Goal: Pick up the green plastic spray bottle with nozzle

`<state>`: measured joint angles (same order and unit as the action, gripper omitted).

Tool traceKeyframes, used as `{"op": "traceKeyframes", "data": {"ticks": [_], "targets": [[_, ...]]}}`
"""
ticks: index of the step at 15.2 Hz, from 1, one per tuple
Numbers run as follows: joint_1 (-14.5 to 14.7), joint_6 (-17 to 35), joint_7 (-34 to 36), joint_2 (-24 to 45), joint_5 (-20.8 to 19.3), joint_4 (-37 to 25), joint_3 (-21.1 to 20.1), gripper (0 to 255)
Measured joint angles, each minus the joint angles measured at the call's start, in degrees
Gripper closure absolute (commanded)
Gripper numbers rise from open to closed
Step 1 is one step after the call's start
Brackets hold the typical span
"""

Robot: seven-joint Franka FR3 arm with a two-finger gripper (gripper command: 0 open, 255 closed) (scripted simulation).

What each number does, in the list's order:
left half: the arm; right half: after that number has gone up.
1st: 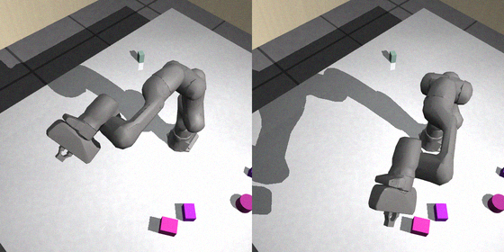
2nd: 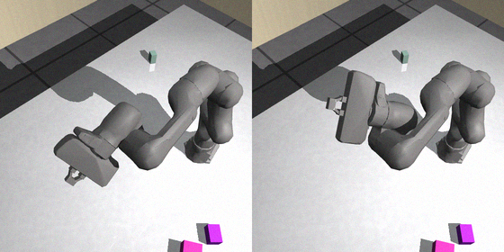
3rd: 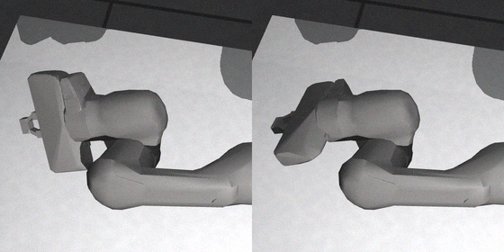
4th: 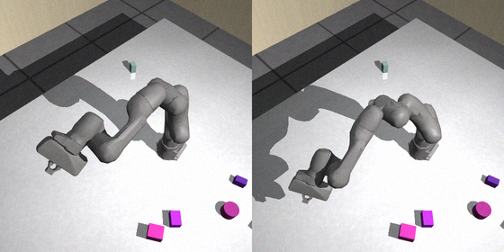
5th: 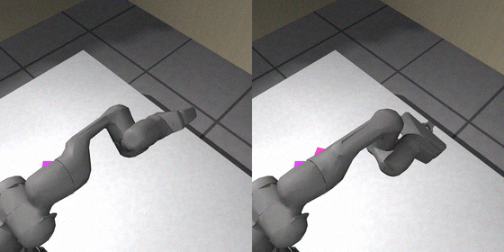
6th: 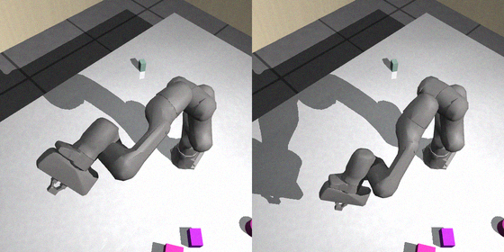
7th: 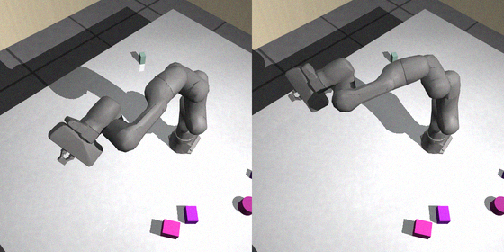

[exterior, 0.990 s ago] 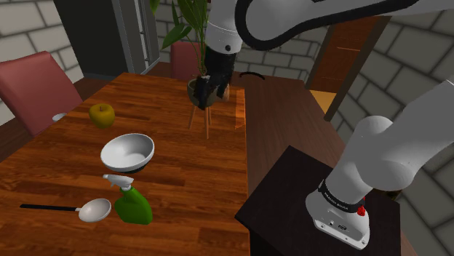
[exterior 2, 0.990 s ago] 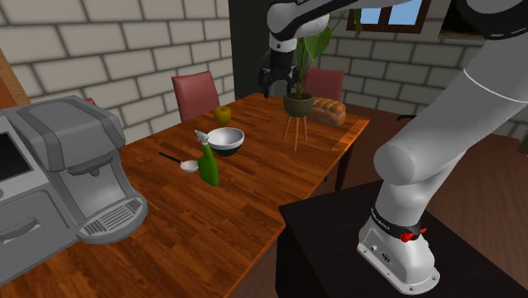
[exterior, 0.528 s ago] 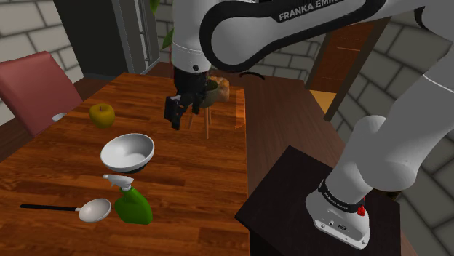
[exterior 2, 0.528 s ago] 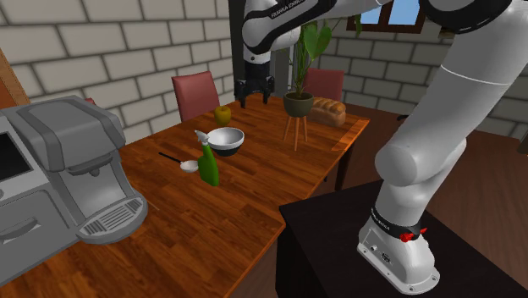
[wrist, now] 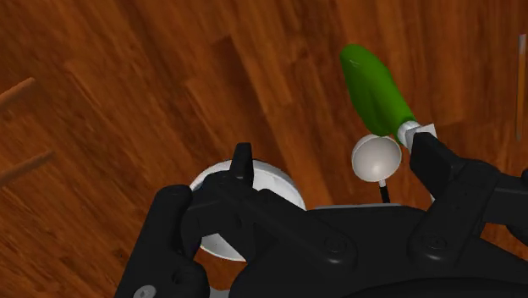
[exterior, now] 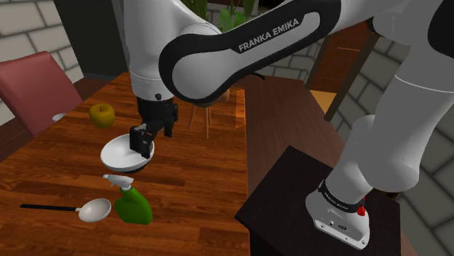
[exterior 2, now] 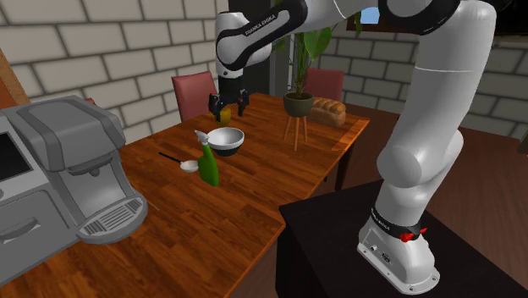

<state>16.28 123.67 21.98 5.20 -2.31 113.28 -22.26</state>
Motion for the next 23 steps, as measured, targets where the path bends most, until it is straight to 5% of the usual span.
{"op": "traceKeyframes", "data": {"ticks": [8, 15, 16, 23], "targets": [[5.7, 0.0, 3.9, 14.5, -5.6, -12.5, -1.9, 0], [6.4, 3.8, 4.6, 17.9, -7.2, -11.7, -1.3, 0], [6.5, 4.2, 4.7, 17.9, -7.2, -11.4, -1.3, 255], [6.5, 4.6, 4.8, 17.9, -7.3, -11.0, -1.2, 255]]}}
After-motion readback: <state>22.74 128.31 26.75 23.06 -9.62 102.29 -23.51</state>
